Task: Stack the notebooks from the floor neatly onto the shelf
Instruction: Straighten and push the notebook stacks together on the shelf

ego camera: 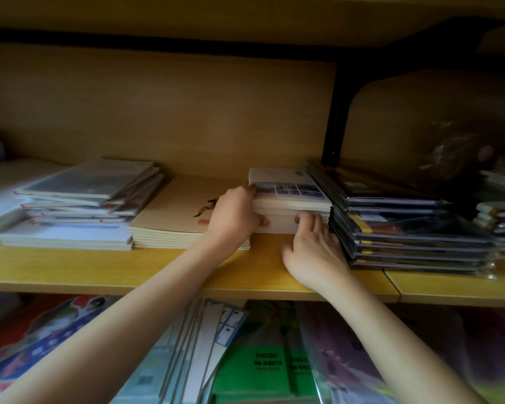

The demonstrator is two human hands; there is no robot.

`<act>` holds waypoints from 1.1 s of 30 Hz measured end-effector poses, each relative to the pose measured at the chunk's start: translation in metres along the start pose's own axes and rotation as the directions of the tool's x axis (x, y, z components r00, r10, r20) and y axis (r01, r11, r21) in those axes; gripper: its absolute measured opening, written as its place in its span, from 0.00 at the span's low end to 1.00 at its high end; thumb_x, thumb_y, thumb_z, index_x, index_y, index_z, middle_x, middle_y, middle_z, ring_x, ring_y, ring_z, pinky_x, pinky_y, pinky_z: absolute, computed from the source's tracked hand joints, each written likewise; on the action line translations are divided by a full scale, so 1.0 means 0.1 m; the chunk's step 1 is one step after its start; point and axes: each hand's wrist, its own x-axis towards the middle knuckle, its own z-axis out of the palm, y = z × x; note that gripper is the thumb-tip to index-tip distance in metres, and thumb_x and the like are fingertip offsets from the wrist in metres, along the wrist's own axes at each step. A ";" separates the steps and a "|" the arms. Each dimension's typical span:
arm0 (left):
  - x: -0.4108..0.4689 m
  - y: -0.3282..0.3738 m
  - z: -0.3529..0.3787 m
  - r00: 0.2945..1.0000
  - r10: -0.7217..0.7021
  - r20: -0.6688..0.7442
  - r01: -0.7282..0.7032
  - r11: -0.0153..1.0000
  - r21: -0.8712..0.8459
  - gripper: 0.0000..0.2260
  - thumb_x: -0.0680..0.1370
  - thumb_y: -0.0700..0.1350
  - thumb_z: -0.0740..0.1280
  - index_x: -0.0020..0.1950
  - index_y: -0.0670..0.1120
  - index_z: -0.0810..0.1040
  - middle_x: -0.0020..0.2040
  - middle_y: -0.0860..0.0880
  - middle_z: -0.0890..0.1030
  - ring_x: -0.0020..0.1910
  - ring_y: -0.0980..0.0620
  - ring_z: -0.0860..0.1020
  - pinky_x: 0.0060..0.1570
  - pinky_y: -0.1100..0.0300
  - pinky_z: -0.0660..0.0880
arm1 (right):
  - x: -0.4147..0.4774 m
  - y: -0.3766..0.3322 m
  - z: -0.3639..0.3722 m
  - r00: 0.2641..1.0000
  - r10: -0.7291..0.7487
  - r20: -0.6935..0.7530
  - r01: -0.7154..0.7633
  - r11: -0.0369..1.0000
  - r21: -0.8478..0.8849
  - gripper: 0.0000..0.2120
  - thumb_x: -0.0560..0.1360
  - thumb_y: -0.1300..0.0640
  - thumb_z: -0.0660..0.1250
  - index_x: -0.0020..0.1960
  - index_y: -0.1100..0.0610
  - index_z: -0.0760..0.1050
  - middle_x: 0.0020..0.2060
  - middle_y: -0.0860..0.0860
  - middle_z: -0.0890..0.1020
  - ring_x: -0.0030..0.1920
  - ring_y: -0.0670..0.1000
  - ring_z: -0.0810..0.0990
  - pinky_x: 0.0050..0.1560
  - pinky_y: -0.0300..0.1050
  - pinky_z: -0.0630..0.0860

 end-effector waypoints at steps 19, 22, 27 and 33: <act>0.00 -0.05 0.00 0.997 -0.013 -0.073 0.002 0.990 -0.138 0.20 0.73 0.56 0.69 0.58 0.44 0.79 0.51 0.46 0.83 0.47 0.50 0.80 0.38 0.65 0.67 | -0.10 0.02 0.00 1.000 0.014 -0.004 -0.015 0.995 -0.103 0.38 0.80 0.47 0.52 0.74 0.61 0.29 0.73 0.58 0.30 0.74 0.55 0.31 0.70 0.47 0.34; 0.00 -0.05 0.02 0.994 -0.017 -0.104 0.007 0.995 -0.100 0.21 0.72 0.57 0.69 0.59 0.45 0.79 0.51 0.47 0.83 0.47 0.51 0.79 0.39 0.63 0.68 | -0.06 0.01 0.00 0.998 0.042 0.043 -0.037 0.993 -0.112 0.40 0.79 0.47 0.52 0.72 0.62 0.26 0.69 0.58 0.26 0.73 0.56 0.29 0.68 0.46 0.32; 0.05 -0.07 -0.03 0.999 -0.026 -0.019 0.023 0.988 -0.155 0.22 0.71 0.54 0.72 0.61 0.44 0.78 0.55 0.46 0.82 0.53 0.49 0.79 0.46 0.60 0.73 | -0.03 -0.01 0.00 0.993 0.081 0.091 -0.071 0.992 -0.108 0.42 0.79 0.44 0.53 0.72 0.62 0.25 0.70 0.59 0.25 0.72 0.56 0.28 0.69 0.48 0.32; 0.01 -0.14 -0.11 0.997 -0.011 0.076 0.034 0.951 -0.306 0.19 0.70 0.45 0.74 0.60 0.44 0.79 0.57 0.46 0.82 0.57 0.51 0.79 0.55 0.59 0.74 | -0.12 0.00 0.00 0.992 0.078 0.099 -0.068 0.993 -0.097 0.39 0.79 0.40 0.49 0.74 0.57 0.28 0.71 0.58 0.28 0.73 0.55 0.29 0.72 0.50 0.38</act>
